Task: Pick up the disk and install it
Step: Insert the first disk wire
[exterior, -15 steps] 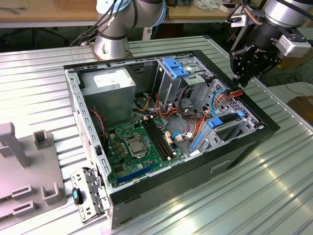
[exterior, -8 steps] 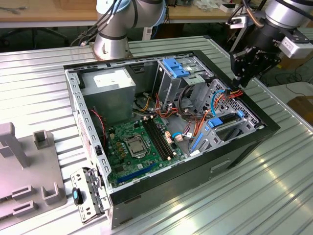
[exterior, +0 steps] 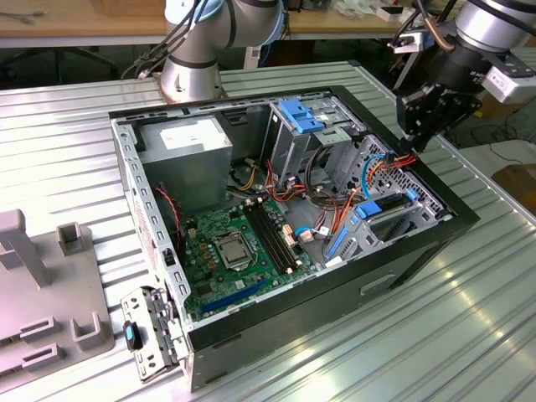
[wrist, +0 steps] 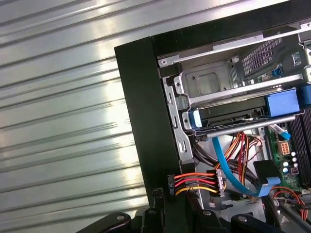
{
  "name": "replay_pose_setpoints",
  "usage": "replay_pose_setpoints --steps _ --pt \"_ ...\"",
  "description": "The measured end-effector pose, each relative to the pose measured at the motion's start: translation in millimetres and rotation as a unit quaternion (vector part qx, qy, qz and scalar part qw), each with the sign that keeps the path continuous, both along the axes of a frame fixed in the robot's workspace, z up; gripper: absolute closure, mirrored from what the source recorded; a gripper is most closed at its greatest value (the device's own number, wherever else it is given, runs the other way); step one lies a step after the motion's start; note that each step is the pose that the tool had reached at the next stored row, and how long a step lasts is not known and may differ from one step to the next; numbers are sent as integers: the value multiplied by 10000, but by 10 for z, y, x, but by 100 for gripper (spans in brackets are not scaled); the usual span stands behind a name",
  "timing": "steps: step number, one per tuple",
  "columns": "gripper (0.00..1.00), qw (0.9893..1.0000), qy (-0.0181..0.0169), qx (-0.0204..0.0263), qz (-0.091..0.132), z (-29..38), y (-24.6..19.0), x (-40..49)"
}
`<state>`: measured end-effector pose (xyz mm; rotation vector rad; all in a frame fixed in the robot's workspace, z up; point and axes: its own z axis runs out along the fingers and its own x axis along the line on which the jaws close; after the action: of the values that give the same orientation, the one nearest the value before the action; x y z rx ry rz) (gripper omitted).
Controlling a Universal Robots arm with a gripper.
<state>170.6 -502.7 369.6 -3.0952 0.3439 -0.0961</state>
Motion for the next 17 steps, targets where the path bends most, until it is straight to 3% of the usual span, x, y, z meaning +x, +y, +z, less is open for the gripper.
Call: replay_pose_setpoints --steps 5,10,11,13,17 --pt "69 10000 -1 -1 1 -19 -43 0" --pt "69 10000 -4 -6 2 -26 -122 0" --pt "69 10000 -4 -5 4 -30 -131 0" --pt "83 10000 -6 -6 9 -35 -138 0" --pt "83 10000 -7 -6 9 -37 -139 0"
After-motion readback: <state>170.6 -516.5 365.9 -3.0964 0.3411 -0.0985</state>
